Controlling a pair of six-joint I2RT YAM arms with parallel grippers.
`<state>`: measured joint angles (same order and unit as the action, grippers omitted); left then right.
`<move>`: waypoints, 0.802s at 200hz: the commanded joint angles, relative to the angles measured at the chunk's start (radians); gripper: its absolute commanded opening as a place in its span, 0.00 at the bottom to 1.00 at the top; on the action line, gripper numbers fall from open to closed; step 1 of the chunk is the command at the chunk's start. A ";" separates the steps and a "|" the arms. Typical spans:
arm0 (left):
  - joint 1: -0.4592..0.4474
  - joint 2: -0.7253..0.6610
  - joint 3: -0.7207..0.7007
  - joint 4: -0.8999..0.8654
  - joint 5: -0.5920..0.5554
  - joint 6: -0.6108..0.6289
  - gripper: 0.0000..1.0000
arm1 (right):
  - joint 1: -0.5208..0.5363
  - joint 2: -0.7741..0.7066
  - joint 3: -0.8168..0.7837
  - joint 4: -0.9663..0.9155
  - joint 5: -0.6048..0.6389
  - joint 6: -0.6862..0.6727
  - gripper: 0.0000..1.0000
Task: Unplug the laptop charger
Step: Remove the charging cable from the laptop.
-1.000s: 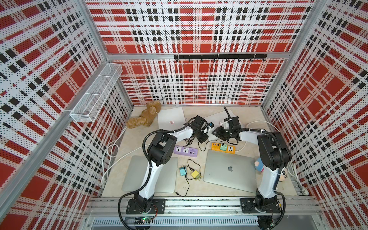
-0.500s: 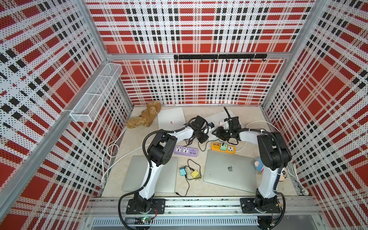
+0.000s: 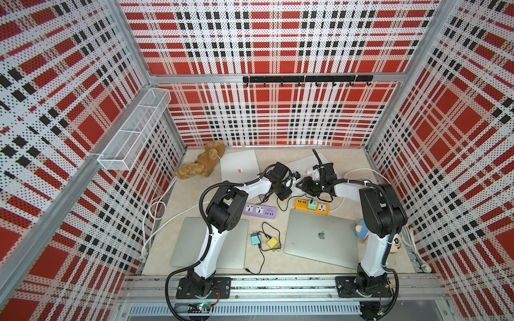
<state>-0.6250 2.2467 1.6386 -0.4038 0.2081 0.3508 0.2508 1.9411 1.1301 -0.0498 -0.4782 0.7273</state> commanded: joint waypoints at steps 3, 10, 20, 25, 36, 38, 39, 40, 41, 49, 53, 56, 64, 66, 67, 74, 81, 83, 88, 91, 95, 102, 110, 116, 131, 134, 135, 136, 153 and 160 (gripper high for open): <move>0.018 -0.022 -0.024 -0.039 -0.006 -0.064 0.10 | -0.013 0.014 -0.030 -0.045 0.039 -0.012 0.49; 0.017 -0.025 -0.026 -0.037 -0.004 -0.071 0.10 | -0.013 0.012 -0.031 -0.046 0.040 -0.013 0.49; 0.015 -0.025 -0.027 -0.031 -0.009 -0.070 0.10 | -0.013 0.011 -0.032 -0.047 0.040 -0.014 0.49; 0.013 -0.027 -0.027 -0.032 -0.015 -0.061 0.10 | -0.012 0.009 -0.032 -0.048 0.038 -0.015 0.49; 0.009 -0.033 -0.030 -0.032 -0.036 -0.041 0.10 | -0.013 0.010 -0.033 -0.050 0.038 -0.016 0.49; 0.007 -0.034 -0.032 -0.032 -0.039 -0.036 0.10 | -0.013 0.010 -0.033 -0.051 0.039 -0.018 0.49; 0.007 -0.034 -0.032 -0.032 -0.041 -0.034 0.10 | -0.013 0.010 -0.032 -0.050 0.039 -0.018 0.49; 0.007 -0.035 -0.032 -0.032 -0.042 -0.032 0.10 | -0.013 0.009 -0.032 -0.051 0.039 -0.018 0.49; 0.007 -0.036 -0.033 -0.032 -0.044 -0.030 0.10 | -0.013 0.009 -0.033 -0.050 0.038 -0.019 0.49; 0.005 -0.040 -0.036 -0.032 -0.049 -0.012 0.10 | -0.012 0.009 -0.032 -0.052 0.039 -0.019 0.49; 0.005 -0.041 -0.037 -0.032 -0.054 -0.006 0.10 | -0.013 0.009 -0.031 -0.054 0.039 -0.021 0.49; 0.004 -0.042 -0.040 -0.032 -0.057 -0.003 0.10 | -0.013 0.009 -0.031 -0.054 0.038 -0.021 0.49; 0.005 -0.045 -0.042 -0.033 -0.061 0.006 0.10 | -0.012 0.009 -0.032 -0.056 0.039 -0.023 0.49; 0.004 -0.045 -0.042 -0.034 -0.062 0.007 0.10 | -0.013 0.009 -0.030 -0.056 0.039 -0.023 0.49; 0.005 -0.045 -0.042 -0.034 -0.063 0.008 0.10 | -0.013 0.009 -0.029 -0.057 0.038 -0.023 0.49; 0.005 -0.046 -0.043 -0.036 -0.067 0.008 0.10 | -0.013 0.008 -0.029 -0.058 0.039 -0.022 0.49; 0.007 -0.048 -0.043 -0.038 -0.068 0.003 0.10 | -0.013 0.007 -0.030 -0.058 0.040 -0.022 0.49; 0.007 -0.048 -0.042 -0.038 -0.068 0.002 0.10 | -0.013 0.007 -0.030 -0.058 0.041 -0.022 0.49; 0.008 -0.047 -0.042 -0.038 -0.066 -0.006 0.10 | -0.013 0.006 -0.030 -0.059 0.042 -0.023 0.49; 0.009 -0.046 -0.043 -0.038 -0.063 -0.012 0.10 | -0.013 0.004 -0.031 -0.058 0.043 -0.023 0.49; 0.010 -0.047 -0.041 -0.038 -0.059 -0.020 0.10 | -0.013 0.004 -0.031 -0.058 0.045 -0.024 0.49; 0.014 -0.044 -0.039 -0.038 -0.044 -0.036 0.10 | -0.013 0.003 -0.032 -0.058 0.045 -0.025 0.49; 0.020 -0.042 -0.039 -0.038 -0.024 -0.057 0.10 | -0.013 0.003 -0.032 -0.058 0.047 -0.025 0.49; 0.024 -0.041 -0.039 -0.038 -0.008 -0.070 0.10 | -0.013 0.004 -0.032 -0.059 0.047 -0.024 0.49; 0.028 -0.043 -0.042 -0.037 -0.003 -0.077 0.10 | -0.013 0.003 -0.030 -0.062 0.049 -0.026 0.49; 0.028 -0.044 -0.044 -0.038 -0.008 -0.075 0.10 | -0.012 0.002 -0.030 -0.064 0.049 -0.026 0.49; 0.028 -0.045 -0.045 -0.037 -0.010 -0.074 0.10 | -0.013 0.002 -0.030 -0.064 0.049 -0.027 0.49; 0.028 -0.045 -0.046 -0.038 -0.012 -0.073 0.10 | -0.013 0.002 -0.031 -0.064 0.049 -0.027 0.49; 0.020 -0.059 -0.060 -0.038 -0.049 -0.036 0.10 | -0.013 0.001 -0.031 -0.067 0.050 -0.029 0.49; 0.014 -0.065 -0.066 -0.038 -0.071 -0.019 0.10 | -0.013 0.002 -0.031 -0.068 0.051 -0.030 0.49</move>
<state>-0.6216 2.2318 1.6108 -0.3798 0.2134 0.3035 0.2508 1.9408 1.1282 -0.0502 -0.4755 0.7147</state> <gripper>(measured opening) 0.122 0.492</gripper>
